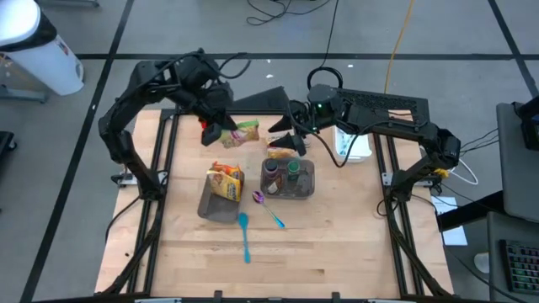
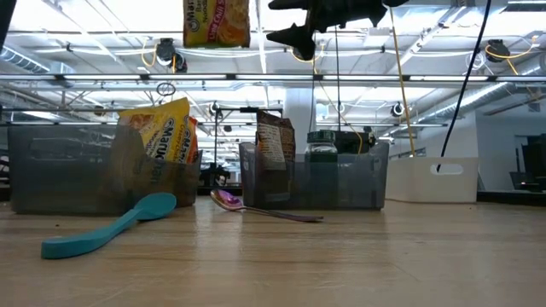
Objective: Pick & Place Food Item
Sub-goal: Put the green noodle pack into the left black bin
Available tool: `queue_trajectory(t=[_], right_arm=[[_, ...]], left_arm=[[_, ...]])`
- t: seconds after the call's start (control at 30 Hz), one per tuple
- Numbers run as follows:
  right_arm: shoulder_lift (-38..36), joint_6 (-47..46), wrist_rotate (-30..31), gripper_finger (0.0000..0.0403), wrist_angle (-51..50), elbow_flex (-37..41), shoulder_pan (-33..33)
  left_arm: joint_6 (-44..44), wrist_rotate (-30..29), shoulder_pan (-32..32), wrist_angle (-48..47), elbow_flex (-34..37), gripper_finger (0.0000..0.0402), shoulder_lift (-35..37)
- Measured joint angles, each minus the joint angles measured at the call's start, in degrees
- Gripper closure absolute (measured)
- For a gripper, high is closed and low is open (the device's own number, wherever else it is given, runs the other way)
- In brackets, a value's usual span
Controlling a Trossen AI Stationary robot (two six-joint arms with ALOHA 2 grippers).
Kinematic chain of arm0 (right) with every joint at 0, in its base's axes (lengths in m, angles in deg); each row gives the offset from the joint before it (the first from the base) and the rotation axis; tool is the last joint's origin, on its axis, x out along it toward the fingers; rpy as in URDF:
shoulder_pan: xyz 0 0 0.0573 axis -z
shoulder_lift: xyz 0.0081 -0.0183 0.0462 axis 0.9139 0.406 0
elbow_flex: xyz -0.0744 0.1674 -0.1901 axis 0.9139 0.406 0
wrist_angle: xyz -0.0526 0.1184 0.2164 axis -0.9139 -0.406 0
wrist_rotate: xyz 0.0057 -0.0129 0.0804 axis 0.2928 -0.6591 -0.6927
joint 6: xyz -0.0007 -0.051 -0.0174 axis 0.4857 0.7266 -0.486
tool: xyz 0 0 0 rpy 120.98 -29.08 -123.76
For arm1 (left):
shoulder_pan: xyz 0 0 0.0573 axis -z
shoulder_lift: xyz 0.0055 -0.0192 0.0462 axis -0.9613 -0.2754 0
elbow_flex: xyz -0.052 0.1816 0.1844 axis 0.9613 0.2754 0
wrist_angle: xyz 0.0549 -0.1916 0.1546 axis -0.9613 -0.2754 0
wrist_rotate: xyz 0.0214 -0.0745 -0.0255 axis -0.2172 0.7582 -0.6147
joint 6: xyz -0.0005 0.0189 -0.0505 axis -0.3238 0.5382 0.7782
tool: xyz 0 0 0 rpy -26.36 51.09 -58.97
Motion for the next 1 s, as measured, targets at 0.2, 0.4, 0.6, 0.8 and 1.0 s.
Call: queue_trajectory(t=[0.2,0.4,0.6,0.8,1.0], right_arm=[[0.00,-0.26,0.01,0.0118,-3.91,0.00,-1.16],[0.00,-0.59,0.11,0.0125,-3.14,1.12,-4.64],[0.00,-1.60,0.11,0.0126,-3.11,3.12,-7.16],[0.00,-3.33,0.18,0.0126,-2.59,5.45,-7.74],[0.00,-6.77,1.07,0.0126,0.80,6.97,-7.67]], left_arm=[[2.99,-5.23,2.26,1.35,4.81,0.0400,3.22],[5.25,-5.88,3.75,11.61,14.56,0.0401,5.41],[10.01,-5.57,4.53,21.59,28.21,0.0401,11.36],[16.74,-5.50,5.51,30.33,42.17,0.0401,21.11],[17.62,-5.44,8.72,28.38,48.88,0.0401,27.57]])
